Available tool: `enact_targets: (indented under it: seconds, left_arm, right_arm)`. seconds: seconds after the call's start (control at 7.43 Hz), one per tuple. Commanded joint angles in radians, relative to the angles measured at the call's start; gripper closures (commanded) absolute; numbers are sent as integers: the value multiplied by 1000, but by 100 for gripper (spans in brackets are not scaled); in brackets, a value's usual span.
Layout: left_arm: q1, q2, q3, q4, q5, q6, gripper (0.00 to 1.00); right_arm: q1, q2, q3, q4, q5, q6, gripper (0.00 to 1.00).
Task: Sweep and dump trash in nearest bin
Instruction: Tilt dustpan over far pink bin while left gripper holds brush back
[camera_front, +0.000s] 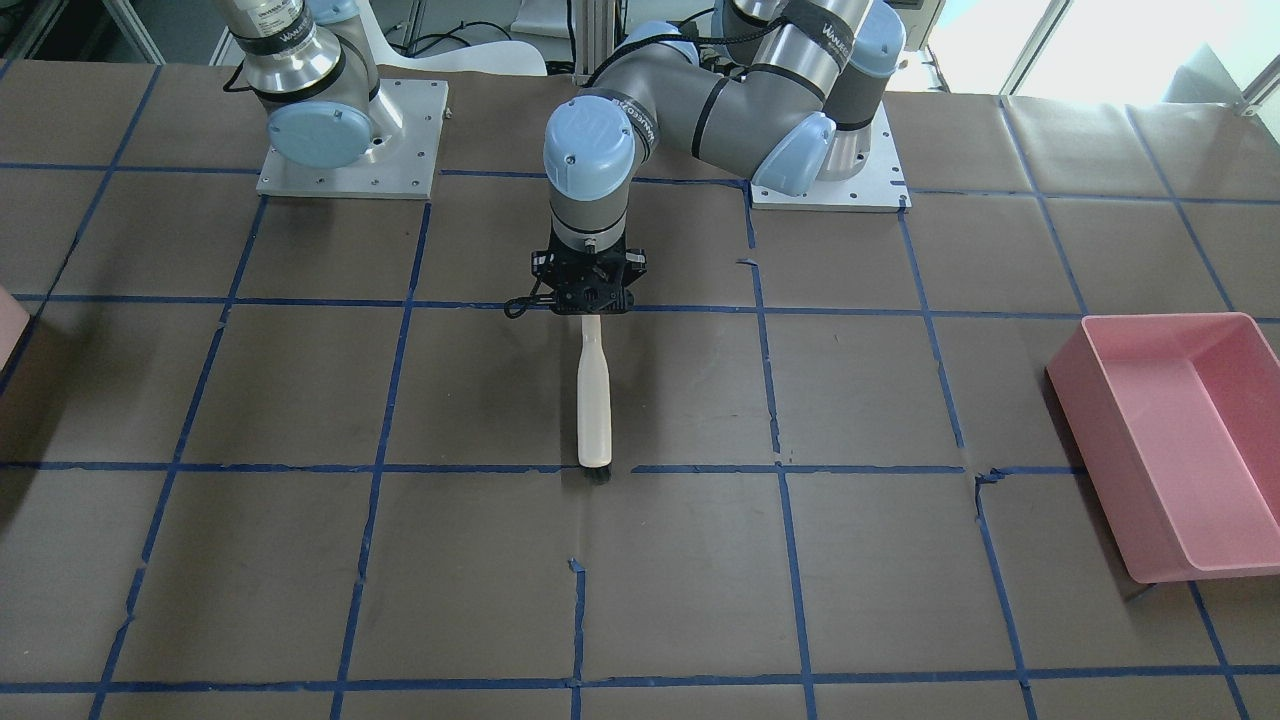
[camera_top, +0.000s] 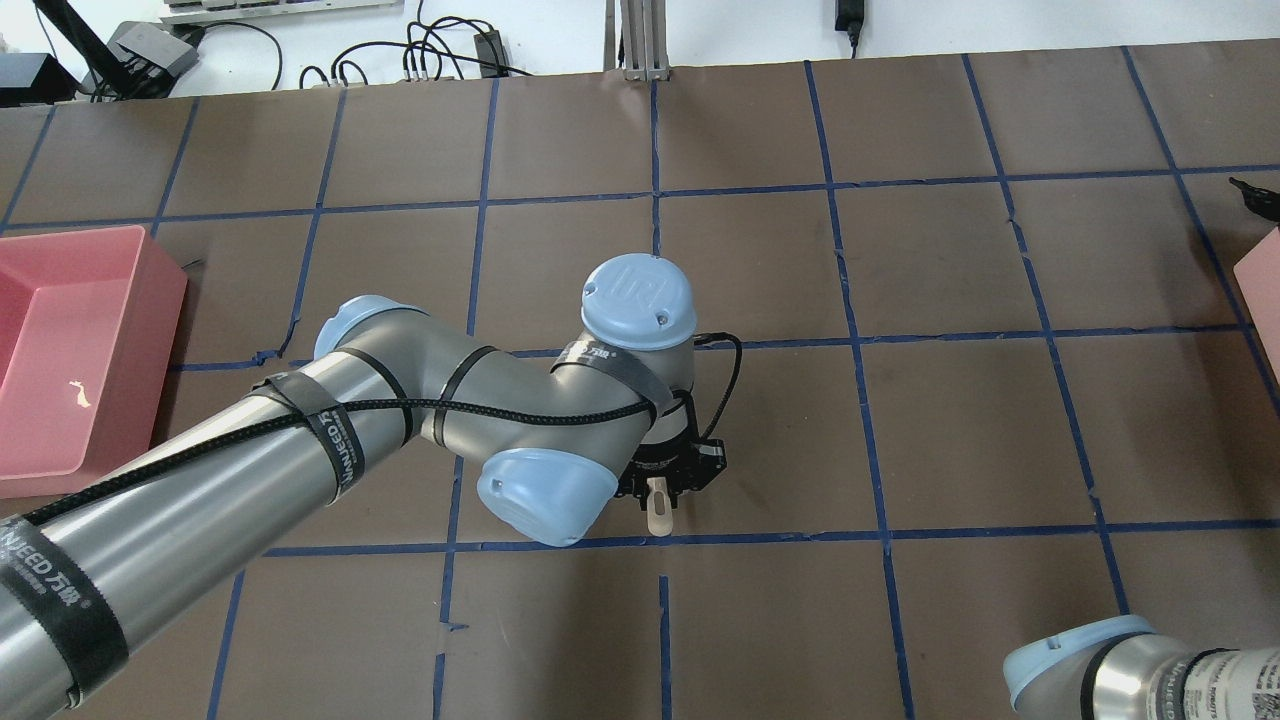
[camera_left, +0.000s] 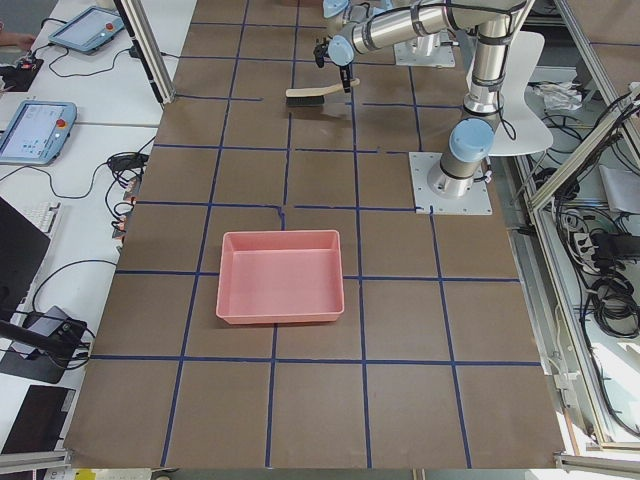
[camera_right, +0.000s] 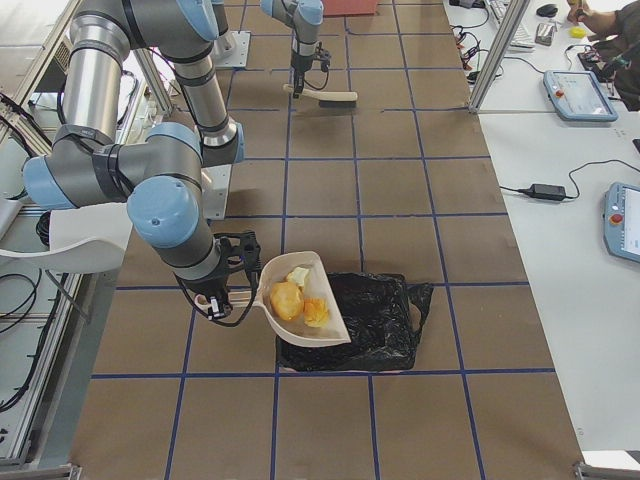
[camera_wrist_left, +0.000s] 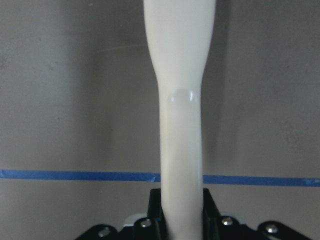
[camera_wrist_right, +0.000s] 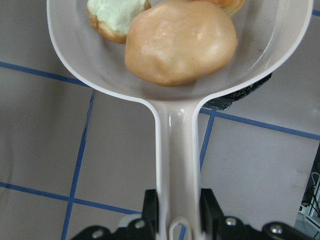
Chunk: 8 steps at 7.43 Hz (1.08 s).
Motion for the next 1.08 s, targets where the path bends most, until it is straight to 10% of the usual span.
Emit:
enact_targets:
  seconds: [0.0,0.27,0.94]
  left_arm:
    - [0,-6,0,-1,-34,1,92]
    - [2,-8,-2,-3,-34,1,68]
    - [11,-13,-2,-4,-37,64,62]
  right_arm:
    - [1,10,-42,1,-70,1,91]
    - [-1,59,-82,1,-85,-1,91]
    - [15,82,-114,1,-180,-1,91]
